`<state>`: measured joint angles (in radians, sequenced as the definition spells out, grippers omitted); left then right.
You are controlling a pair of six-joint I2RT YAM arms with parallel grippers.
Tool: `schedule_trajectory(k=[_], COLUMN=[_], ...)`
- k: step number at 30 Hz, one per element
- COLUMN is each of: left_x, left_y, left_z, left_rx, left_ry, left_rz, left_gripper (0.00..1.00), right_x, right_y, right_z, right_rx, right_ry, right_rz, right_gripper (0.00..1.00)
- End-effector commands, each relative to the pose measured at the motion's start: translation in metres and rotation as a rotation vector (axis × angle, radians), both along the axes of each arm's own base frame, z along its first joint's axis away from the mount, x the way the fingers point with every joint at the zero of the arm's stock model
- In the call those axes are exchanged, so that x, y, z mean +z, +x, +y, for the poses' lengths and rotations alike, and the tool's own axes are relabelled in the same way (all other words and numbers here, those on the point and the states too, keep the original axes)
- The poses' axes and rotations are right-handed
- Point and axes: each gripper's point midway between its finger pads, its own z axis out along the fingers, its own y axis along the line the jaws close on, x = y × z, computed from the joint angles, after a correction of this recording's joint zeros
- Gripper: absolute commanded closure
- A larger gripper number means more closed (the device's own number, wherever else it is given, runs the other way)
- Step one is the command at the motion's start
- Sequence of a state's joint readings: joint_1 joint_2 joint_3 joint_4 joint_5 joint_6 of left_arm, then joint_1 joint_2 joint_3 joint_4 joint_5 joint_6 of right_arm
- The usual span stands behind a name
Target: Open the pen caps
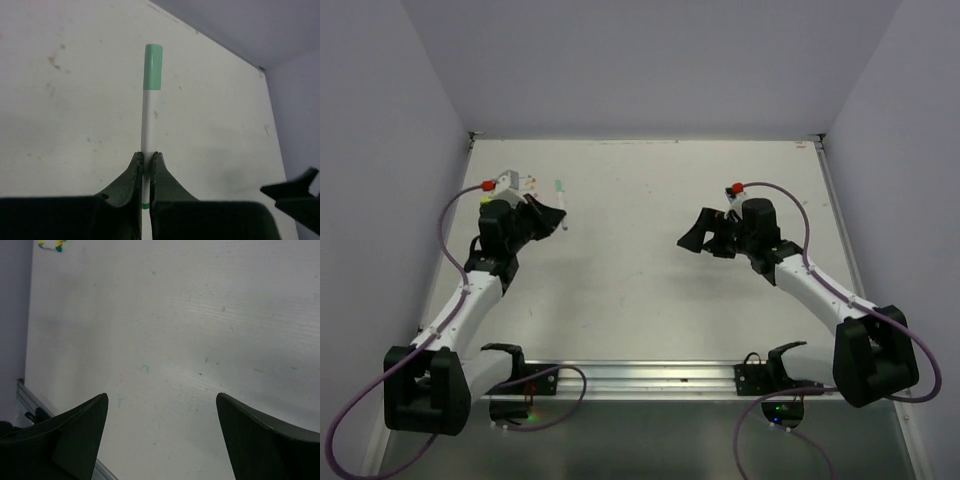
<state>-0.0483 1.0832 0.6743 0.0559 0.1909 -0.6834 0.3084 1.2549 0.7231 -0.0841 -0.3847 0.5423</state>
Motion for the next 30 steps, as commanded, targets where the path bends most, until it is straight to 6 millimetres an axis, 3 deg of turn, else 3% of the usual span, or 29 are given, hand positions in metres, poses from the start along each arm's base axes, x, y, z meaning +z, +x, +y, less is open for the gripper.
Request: schedule_trajectory(k=[1, 3, 4, 9, 15, 22, 30], left_x=[0.008, 0.014, 0.003, -0.01, -0.028, -0.053, -0.048], left_y=[-0.042, -0.062, -0.075, -0.11, -0.127, -0.138, -0.145], left_z=[-0.079, -0.101, -0.107, -0.141, -0.149, -0.15, -0.155], left_rx=[-0.44, -0.527, -0.547, -0.651, -0.623, -0.604, -0.626], left_ry=[-0.112, -0.183, -0.203, -0.223, -0.28, -0.287, -0.315], left_rz=[-0.162, -0.213, -0.196, -0.166, -0.108, -0.016, -0.026], left_gripper=[1.0, 1.0, 1.0, 1.0, 1.0, 1.0, 1.0], right_x=[0.053, 0.059, 0.063, 0.071, 0.067, 0.072, 0.059], right_y=[-0.003, -0.007, -0.007, -0.012, -0.023, -0.027, -0.023], right_z=[0.04, 0.055, 0.062, 0.099, 0.143, 0.154, 0.166], right_rx=[0.106, 0.131, 0.139, 0.15, 0.188, 0.151, 0.136], right_ry=[0.202, 0.228, 0.242, 0.298, 0.286, 0.297, 0.29], right_rz=[-0.134, -0.136, -0.141, -0.152, -0.166, -0.212, -0.19], right_gripper=[0.08, 0.08, 0.09, 0.15, 0.25, 0.37, 0.42])
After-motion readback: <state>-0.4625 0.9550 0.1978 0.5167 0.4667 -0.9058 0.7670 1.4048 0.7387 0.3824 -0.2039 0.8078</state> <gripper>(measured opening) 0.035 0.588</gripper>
